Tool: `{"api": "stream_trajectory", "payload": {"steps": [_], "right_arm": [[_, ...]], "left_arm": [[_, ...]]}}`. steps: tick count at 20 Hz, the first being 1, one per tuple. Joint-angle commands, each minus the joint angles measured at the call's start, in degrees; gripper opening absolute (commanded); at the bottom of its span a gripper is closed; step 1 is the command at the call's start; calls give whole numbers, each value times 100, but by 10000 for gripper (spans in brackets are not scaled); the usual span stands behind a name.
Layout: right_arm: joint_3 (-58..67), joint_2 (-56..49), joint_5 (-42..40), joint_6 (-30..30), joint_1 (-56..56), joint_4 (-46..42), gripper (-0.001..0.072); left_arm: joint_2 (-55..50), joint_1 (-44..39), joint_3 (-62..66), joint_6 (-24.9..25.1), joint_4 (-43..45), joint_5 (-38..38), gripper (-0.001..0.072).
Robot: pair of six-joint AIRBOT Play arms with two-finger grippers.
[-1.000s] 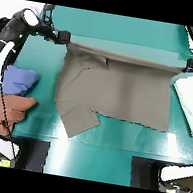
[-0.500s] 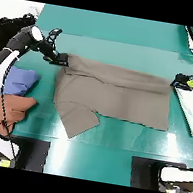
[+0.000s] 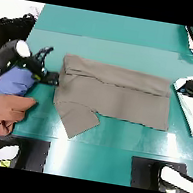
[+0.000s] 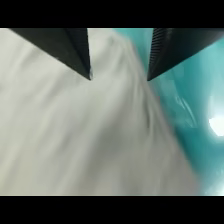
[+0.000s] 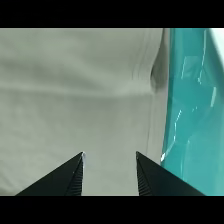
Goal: Fold the shirts.
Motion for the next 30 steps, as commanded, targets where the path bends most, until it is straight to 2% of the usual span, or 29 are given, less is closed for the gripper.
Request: {"api": "stream_trajectory", "payload": {"steps": [1, 5, 10, 13, 18, 19, 20, 23, 27, 30], "right_arm": [[-752, 741, -140, -81, -87, 129, 386], [-1222, 1132, -291, -79, -87, 131, 386], [-1217, 1145, -299, -81, -87, 422, 386], [-1217, 1145, -337, -81, -87, 531, 386], [-1217, 1147, -334, -81, -87, 713, 386], [-1220, 1147, -236, -83, -94, 695, 385], [-1224, 1147, -79, -103, -133, 656, 386], [-1521, 1250, 267, -164, -518, 608, 386], [-2741, 1788, 219, -164, -1327, -282, 388], [-3595, 1906, 70, -175, -2114, -103, 389]], "left_arm": [[1158, -7, -1606, -90, -446, 103, 412], [1956, -7, -2798, -151, -1191, 354, 412], [1974, -9, -3303, -125, -1880, 1001, 411], [1974, -15, -3445, -129, -1943, 1279, 412], [1971, -828, -3451, -190, -1969, 1838, 408], [1971, -837, -3438, -317, -1969, 1834, 259], [1974, -837, -3399, -317, -1965, 1818, 40], [1974, -837, -3115, -271, -1954, 1550, 30], [1974, -837, -2653, -120, -1934, 1320, 29], [1974, -837, -2559, -122, -1937, 1453, 29]]}}
